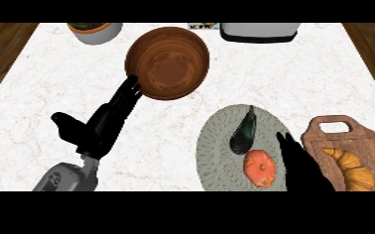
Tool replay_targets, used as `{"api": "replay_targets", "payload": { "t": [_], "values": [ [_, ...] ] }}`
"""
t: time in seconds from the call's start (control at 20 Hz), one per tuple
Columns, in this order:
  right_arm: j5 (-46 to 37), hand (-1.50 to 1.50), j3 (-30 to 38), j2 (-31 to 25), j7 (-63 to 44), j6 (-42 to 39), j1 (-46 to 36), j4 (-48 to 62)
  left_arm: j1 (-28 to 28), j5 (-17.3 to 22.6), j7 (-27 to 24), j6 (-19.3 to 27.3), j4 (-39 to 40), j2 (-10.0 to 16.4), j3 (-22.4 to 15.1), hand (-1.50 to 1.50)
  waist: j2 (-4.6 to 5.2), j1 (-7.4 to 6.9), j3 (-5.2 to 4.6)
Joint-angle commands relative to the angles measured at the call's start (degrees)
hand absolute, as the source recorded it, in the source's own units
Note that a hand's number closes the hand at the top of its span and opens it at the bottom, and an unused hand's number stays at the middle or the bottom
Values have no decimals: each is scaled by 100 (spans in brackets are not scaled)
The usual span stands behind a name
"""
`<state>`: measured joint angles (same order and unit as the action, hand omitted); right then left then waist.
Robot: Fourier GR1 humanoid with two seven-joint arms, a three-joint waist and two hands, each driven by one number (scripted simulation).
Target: Pick the squash from the placemat and place it in the bowl
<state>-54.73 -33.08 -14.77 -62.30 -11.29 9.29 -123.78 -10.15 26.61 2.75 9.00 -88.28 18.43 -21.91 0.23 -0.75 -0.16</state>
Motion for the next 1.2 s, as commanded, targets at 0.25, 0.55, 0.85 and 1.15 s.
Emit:
{"api": "replay_targets", "payload": {
  "t": [0.25,0.55,0.85,1.15],
  "values": [
    [-12,-150,136,753,-1039,-979,-348,813,353,-210,-18,-46,-308,70,8,0,-25,-1,11],
    [59,-150,420,912,-682,-1283,-598,1001,-141,-173,-77,-403,442,-103,412,0,-18,81,13],
    [-320,-150,538,1187,-527,-1237,-664,1422,113,-333,-93,-358,297,-355,345,0,-21,72,14],
    [-674,-150,670,1250,122,-580,-466,2057,-213,-389,74,-536,519,-484,649,0,-18,95,16]
  ]
}}
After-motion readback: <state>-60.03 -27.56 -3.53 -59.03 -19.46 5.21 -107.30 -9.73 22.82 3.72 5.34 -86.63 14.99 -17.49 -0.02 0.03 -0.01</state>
